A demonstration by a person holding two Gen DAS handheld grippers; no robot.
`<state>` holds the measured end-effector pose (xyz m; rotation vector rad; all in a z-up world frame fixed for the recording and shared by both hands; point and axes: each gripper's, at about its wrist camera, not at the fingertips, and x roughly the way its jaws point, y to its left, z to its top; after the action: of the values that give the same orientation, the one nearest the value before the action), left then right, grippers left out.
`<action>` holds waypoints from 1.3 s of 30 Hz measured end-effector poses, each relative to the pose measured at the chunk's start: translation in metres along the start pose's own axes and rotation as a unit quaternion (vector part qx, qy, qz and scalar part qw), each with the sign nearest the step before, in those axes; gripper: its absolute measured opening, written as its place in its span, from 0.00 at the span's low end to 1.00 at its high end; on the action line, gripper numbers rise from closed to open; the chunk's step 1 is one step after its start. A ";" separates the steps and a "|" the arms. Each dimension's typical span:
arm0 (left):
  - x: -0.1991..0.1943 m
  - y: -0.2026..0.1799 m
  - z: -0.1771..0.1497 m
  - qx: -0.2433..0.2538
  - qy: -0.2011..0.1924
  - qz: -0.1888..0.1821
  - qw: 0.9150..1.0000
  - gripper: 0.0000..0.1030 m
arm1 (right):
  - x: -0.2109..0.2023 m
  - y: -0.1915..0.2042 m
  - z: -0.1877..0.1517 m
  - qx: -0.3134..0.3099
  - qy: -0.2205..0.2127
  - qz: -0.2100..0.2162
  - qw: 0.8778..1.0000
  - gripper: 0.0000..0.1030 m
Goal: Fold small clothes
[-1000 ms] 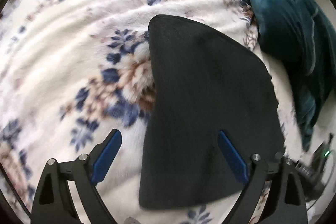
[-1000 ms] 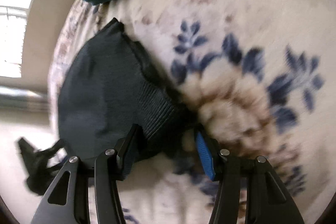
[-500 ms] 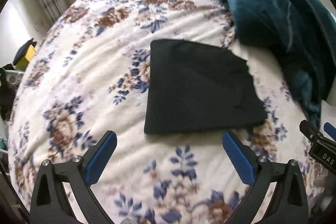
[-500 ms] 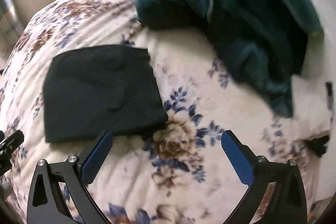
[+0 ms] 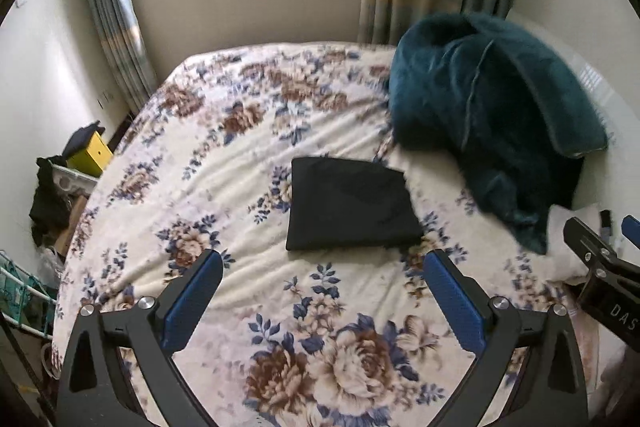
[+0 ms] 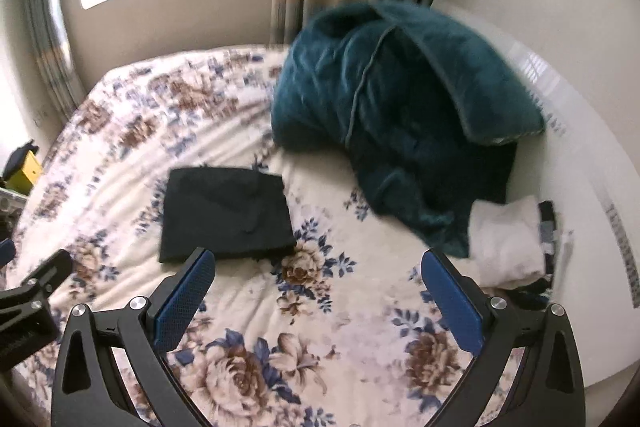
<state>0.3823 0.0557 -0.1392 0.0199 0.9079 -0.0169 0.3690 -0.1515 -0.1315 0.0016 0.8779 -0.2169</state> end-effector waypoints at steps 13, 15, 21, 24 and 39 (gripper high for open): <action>-0.162 -0.008 -0.019 -0.007 -0.082 0.006 0.997 1.00 | -0.214 -0.034 -0.010 -0.024 -0.112 0.019 0.993 1.00; -0.171 -0.009 -0.021 -0.006 -0.090 0.009 0.996 1.00 | -0.235 -0.038 -0.013 -0.021 -0.123 0.026 0.992 1.00; -0.195 -0.008 -0.031 -0.016 -0.106 0.010 0.994 1.00 | -0.281 -0.052 -0.022 -0.023 -0.143 0.035 0.989 1.00; -0.201 -0.008 -0.036 -0.020 -0.107 0.009 0.994 1.00 | -0.294 -0.057 -0.026 -0.026 -0.149 0.039 0.988 1.00; -0.223 -0.003 -0.053 -0.030 -0.128 0.030 0.991 1.00 | -0.314 -0.065 -0.042 -0.029 -0.158 0.045 0.986 1.00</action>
<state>0.2030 0.0558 0.0038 -0.0116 0.6507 0.0629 0.1305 -0.1523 0.0874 -0.0468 0.5667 -0.1028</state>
